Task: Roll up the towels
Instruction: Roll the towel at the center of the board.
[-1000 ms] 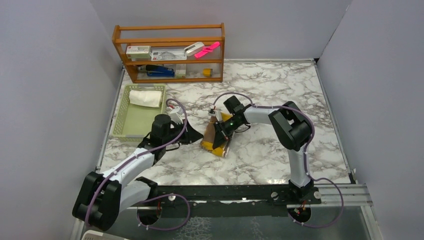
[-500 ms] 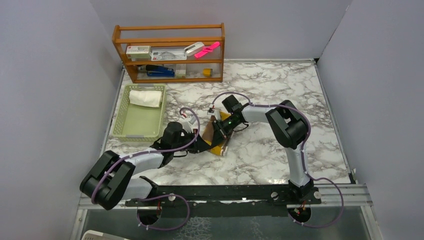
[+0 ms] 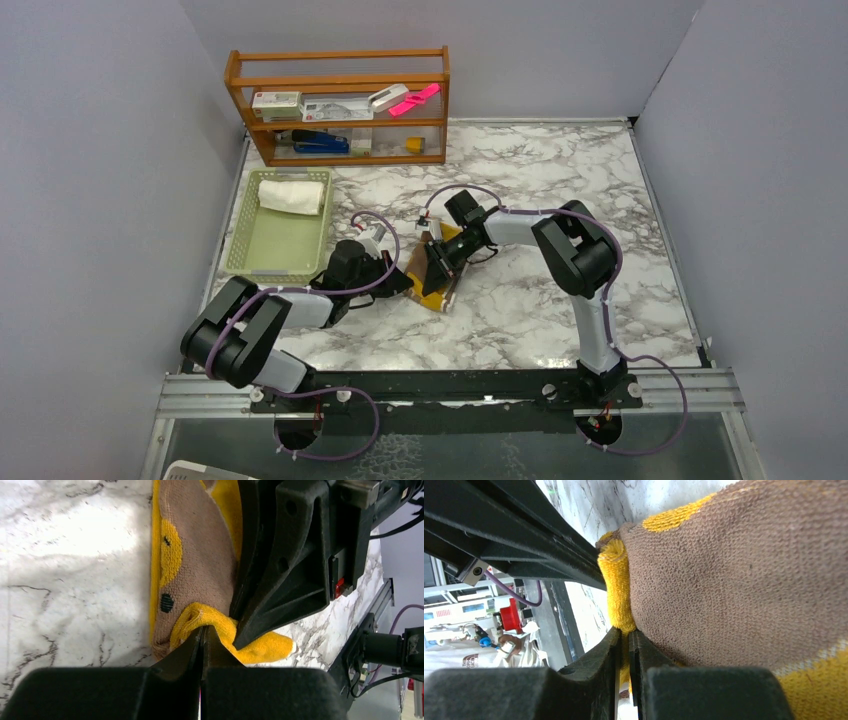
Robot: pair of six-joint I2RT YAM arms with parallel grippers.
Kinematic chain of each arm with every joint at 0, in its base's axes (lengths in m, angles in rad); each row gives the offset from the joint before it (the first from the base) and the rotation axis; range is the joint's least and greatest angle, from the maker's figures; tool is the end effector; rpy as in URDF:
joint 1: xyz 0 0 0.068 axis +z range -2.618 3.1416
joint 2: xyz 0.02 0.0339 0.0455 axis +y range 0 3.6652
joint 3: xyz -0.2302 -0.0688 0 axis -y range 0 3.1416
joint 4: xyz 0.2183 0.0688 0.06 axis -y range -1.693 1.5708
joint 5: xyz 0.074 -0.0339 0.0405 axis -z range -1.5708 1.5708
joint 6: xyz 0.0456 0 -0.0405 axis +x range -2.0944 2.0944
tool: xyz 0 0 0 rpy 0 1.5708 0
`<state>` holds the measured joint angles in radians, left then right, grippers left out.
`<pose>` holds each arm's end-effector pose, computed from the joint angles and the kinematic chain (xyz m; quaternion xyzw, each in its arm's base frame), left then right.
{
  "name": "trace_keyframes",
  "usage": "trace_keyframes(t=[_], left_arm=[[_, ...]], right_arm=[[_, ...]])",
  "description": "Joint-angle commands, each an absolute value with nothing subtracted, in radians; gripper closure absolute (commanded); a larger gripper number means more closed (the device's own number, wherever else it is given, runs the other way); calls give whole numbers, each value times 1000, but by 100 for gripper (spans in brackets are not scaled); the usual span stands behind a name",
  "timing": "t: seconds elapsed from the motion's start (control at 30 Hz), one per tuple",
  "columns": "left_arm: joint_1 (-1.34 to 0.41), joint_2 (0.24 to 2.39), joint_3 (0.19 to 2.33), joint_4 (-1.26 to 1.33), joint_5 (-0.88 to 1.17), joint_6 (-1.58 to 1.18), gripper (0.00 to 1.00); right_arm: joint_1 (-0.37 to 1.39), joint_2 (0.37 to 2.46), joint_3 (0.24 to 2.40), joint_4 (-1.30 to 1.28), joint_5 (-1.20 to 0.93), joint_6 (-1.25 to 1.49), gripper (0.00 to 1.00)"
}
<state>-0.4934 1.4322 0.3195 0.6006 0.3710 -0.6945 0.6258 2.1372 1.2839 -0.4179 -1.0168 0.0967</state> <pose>0.2036 -0.1283 0.1151 0.0075 0.8534 -0.4097 0.3222 0.2700 0.2430 0.0891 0.2960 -0.8147 -0.4963 0.0482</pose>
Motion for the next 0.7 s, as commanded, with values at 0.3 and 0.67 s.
trace_keyframes(t=[0.3,0.67], left_arm=[[-449,1554,318,694,343,-680,100],[-448,1604,294,712,366,-680,100]], right_arm=[[622,2076,1269,-430,-893,48,15],[791,1562,946,18,-76,-142,0]])
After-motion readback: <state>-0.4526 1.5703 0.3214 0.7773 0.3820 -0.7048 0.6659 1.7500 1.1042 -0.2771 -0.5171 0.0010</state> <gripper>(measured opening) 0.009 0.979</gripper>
